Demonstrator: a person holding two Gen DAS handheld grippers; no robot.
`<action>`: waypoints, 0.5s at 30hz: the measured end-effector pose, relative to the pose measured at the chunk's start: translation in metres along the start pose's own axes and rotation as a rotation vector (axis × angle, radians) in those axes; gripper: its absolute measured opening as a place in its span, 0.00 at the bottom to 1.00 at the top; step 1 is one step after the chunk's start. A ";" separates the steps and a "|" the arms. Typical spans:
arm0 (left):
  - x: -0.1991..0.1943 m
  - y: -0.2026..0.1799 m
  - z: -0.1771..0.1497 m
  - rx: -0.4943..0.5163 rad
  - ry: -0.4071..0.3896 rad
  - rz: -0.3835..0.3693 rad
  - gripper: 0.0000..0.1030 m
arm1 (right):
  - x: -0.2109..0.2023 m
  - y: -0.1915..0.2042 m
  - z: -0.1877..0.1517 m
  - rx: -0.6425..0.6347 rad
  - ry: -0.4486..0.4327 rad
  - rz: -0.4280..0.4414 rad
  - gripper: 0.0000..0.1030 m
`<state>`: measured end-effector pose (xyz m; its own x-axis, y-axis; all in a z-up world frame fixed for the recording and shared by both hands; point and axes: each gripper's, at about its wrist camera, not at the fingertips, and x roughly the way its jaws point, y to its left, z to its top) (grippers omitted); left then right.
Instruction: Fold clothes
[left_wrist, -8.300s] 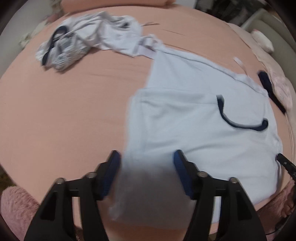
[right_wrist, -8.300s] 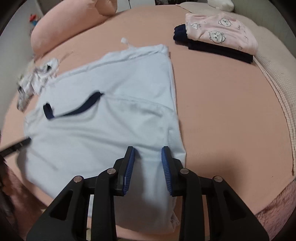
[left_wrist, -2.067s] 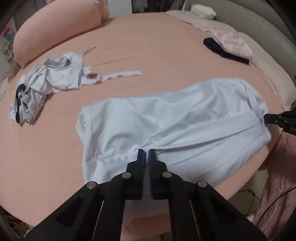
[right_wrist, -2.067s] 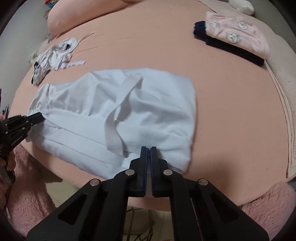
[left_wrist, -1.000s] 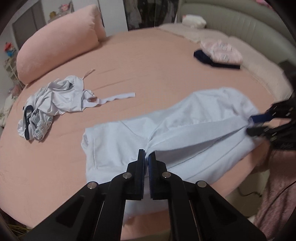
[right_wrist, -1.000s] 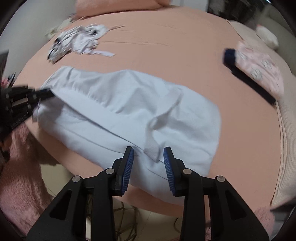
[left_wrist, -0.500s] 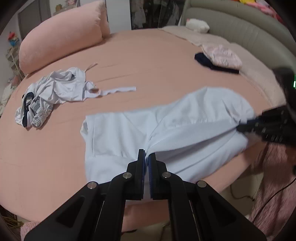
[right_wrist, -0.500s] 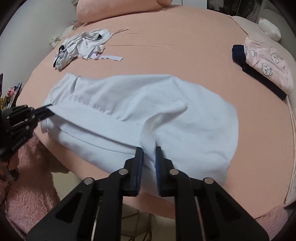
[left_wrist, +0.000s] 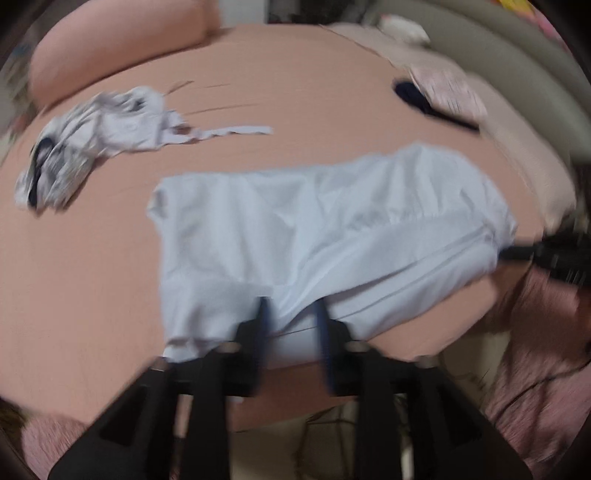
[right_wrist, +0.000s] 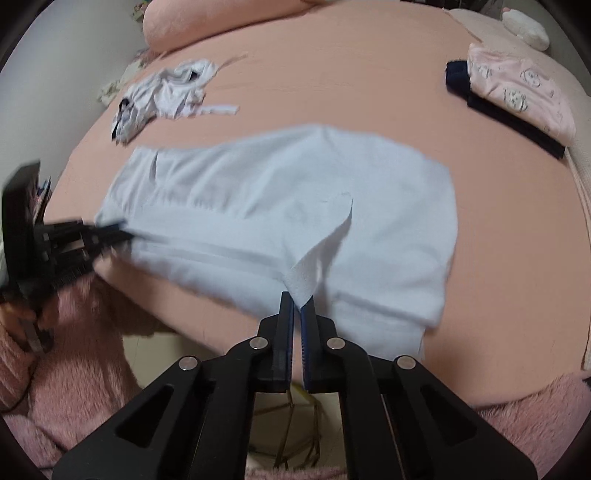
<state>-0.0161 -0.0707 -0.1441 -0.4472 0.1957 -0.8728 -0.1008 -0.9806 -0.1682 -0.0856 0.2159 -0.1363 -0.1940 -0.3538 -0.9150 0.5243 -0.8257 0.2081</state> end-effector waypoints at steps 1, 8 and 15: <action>-0.006 0.008 -0.001 -0.049 -0.016 -0.018 0.48 | -0.004 -0.005 -0.002 0.020 -0.012 -0.006 0.03; -0.018 0.077 -0.030 -0.463 -0.091 -0.207 0.48 | -0.031 -0.056 -0.018 0.252 -0.124 -0.114 0.08; -0.006 0.086 -0.032 -0.560 -0.105 -0.235 0.48 | -0.016 -0.090 -0.034 0.431 -0.109 0.029 0.18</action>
<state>0.0067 -0.1565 -0.1684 -0.5577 0.3798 -0.7380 0.2618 -0.7633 -0.5907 -0.1020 0.3108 -0.1522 -0.2828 -0.4046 -0.8697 0.1416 -0.9143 0.3794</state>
